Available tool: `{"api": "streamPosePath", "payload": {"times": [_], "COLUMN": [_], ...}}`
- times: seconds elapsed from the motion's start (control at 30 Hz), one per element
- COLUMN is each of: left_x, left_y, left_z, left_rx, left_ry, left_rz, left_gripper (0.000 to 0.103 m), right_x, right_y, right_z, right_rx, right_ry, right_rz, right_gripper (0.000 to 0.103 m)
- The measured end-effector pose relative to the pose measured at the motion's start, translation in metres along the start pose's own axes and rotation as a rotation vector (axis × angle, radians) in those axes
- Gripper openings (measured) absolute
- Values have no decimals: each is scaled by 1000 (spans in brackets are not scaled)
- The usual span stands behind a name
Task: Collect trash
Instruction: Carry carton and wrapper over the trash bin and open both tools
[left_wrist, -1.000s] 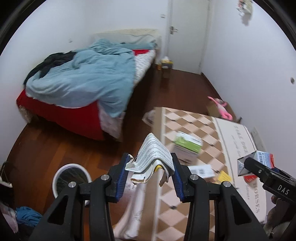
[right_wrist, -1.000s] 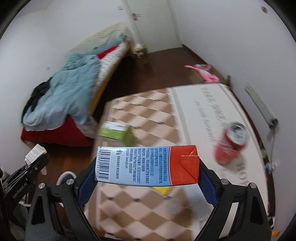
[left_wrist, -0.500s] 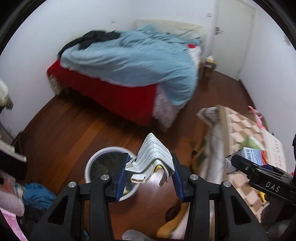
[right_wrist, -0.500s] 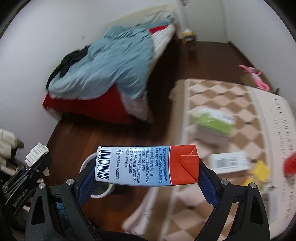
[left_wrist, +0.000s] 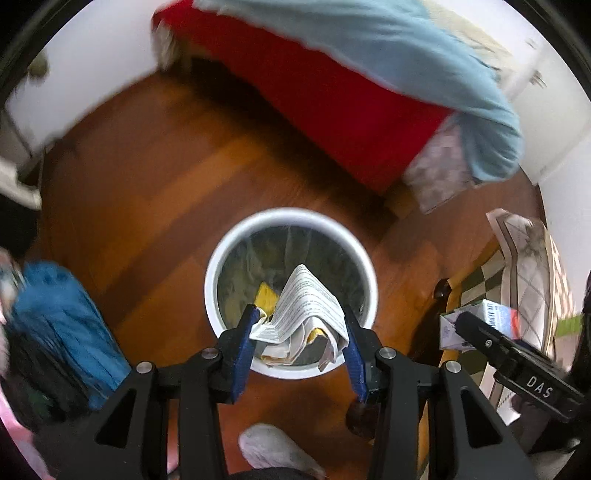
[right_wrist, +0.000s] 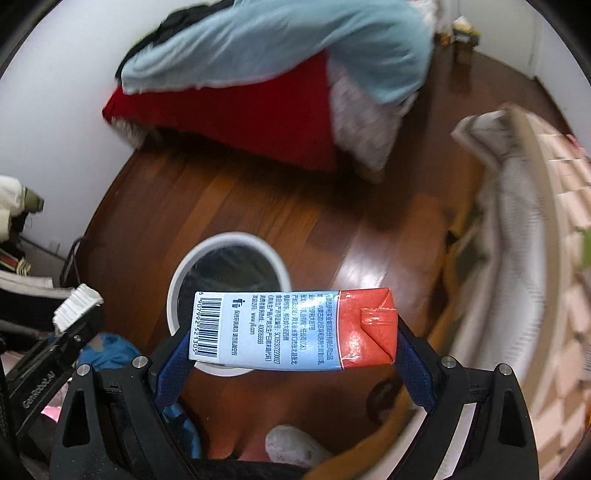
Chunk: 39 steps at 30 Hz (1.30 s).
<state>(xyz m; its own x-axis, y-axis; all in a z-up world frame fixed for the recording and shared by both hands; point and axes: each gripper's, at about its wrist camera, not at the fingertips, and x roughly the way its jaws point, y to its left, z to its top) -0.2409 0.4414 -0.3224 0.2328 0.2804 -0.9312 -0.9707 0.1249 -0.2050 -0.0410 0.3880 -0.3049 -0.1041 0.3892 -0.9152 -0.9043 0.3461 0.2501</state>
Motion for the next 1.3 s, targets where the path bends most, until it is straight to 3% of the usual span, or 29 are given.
{"api": "streamPosePath", "payload": {"times": [0.17,0.5,0.57,0.6,0.63,0.67,0.8,0.9,1.2,1.3], "left_x": [48,92,96,97,97,96,92,85,36,13], "left_y": [41,73,75,75,75,76,80,83,70,66], "left_z": [-6,-20,-19,-19,-19,-19,-19,-17,-10,-12], "left_rx": [-137,-271,-269,-267,-270,-271,-267,-256,-123,-89], "left_ry": [124,228,228,227,223,214,208,185,47,8], "left_rz": [-71,-155,-157,-152,-147,-144,-93,-52,151,180], "left_gripper": [39,44,49,61,80,86,95,97,97,97], "right_x": [65,153,162,165,169,173,183,181,157,140], "right_y": [24,46,47,48,49,51,56,59,66,70], "right_z": [0,23,27,29,31,35,41,43,25,15], "right_rx": [-34,-15,-7,-2,4,11,41,17,-144,-214], "right_ry": [90,227,244,252,258,266,297,284,240,202], "right_rz": [14,65,78,88,95,110,179,164,5,-61], "right_gripper": [96,96,96,96,96,96,102,103,103,103]}}
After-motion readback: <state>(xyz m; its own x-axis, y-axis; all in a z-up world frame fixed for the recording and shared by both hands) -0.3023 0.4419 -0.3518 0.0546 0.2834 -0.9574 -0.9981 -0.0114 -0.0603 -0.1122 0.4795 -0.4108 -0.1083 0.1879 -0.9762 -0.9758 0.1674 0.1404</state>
